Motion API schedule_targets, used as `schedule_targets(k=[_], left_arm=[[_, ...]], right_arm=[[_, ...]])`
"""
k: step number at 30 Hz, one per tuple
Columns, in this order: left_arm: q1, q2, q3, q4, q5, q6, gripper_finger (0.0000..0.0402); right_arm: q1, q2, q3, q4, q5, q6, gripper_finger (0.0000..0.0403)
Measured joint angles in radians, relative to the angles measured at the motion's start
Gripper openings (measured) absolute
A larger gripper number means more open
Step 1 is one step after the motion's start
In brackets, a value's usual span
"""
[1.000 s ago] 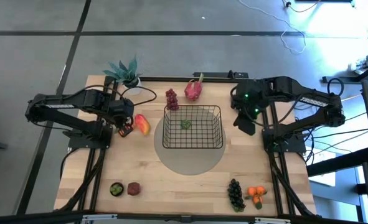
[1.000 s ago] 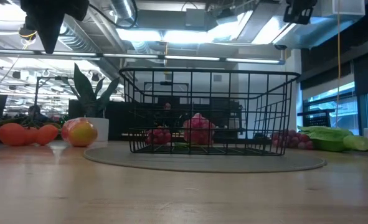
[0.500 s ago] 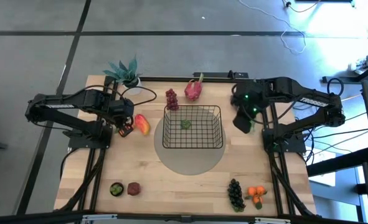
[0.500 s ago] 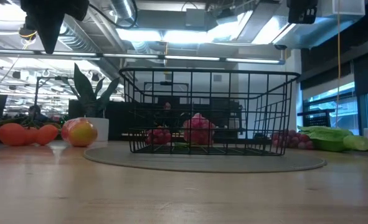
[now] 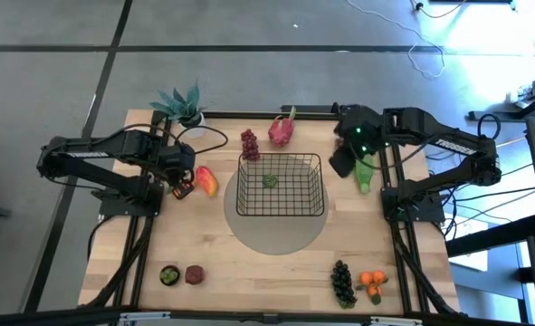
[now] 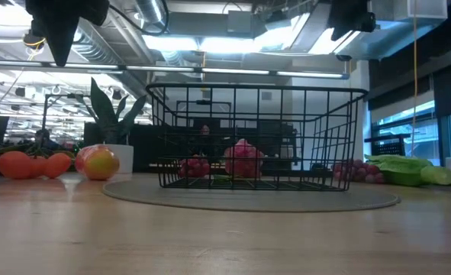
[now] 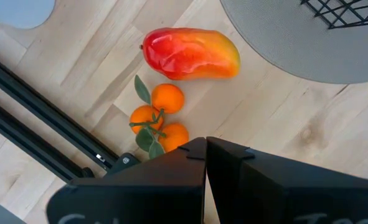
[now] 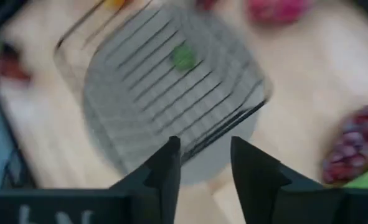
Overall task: Build produce basket
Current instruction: Put the pink dragon fruit into the black wire basket
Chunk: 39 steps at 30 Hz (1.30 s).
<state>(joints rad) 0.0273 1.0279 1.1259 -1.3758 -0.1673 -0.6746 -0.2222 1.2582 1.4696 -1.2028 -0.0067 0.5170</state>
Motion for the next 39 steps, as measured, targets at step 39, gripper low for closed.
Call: schedule_targets(k=[39], left_arm=[[0.001, 0.0, 0.0, 0.03, -0.135, -0.24, 0.0]], right_arm=[[-0.552, 0.679, 0.0, 0.733, -0.188, 0.358, 0.0135]])
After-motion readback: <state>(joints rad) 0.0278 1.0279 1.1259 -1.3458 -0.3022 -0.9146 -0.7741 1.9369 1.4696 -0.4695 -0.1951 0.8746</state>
